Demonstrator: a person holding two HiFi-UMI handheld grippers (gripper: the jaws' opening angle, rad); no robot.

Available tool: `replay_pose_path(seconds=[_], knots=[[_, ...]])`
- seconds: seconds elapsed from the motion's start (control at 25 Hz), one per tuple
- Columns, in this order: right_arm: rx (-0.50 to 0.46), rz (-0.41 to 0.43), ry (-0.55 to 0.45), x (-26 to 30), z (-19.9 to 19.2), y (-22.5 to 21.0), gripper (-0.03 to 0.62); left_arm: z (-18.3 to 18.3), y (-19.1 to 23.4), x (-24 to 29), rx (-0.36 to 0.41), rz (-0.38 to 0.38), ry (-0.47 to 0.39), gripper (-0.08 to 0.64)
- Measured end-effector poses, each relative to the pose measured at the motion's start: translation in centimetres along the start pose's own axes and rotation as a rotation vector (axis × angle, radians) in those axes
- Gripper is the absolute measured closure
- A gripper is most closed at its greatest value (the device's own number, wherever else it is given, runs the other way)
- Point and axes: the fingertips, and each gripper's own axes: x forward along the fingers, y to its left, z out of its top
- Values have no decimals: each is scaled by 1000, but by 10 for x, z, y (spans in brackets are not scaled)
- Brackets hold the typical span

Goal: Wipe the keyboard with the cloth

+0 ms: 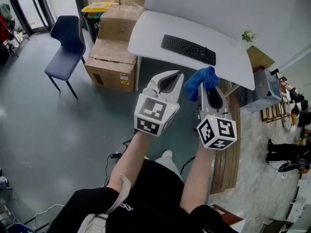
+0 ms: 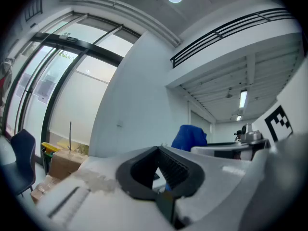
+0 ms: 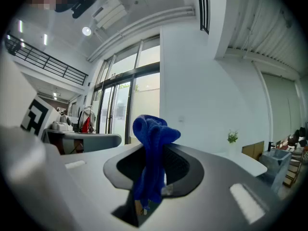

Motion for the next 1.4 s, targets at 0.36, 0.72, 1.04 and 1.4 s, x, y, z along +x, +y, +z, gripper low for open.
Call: replay_pose_path(seconds=[0.36, 0.72, 1.04, 1.4], knots=[[5, -37, -15, 0, 6, -1, 499, 11, 8, 0, -22, 6, -29, 561], [41, -127, -57, 14, 12, -39, 499, 5, 29, 14, -29, 48, -8, 561], [71, -90, -56, 85, 2, -61, 499, -4, 88, 60, -23, 124, 6, 561], [127, -188, -33, 180, -29, -187, 499, -51, 126, 194, -31, 126, 66, 561]])
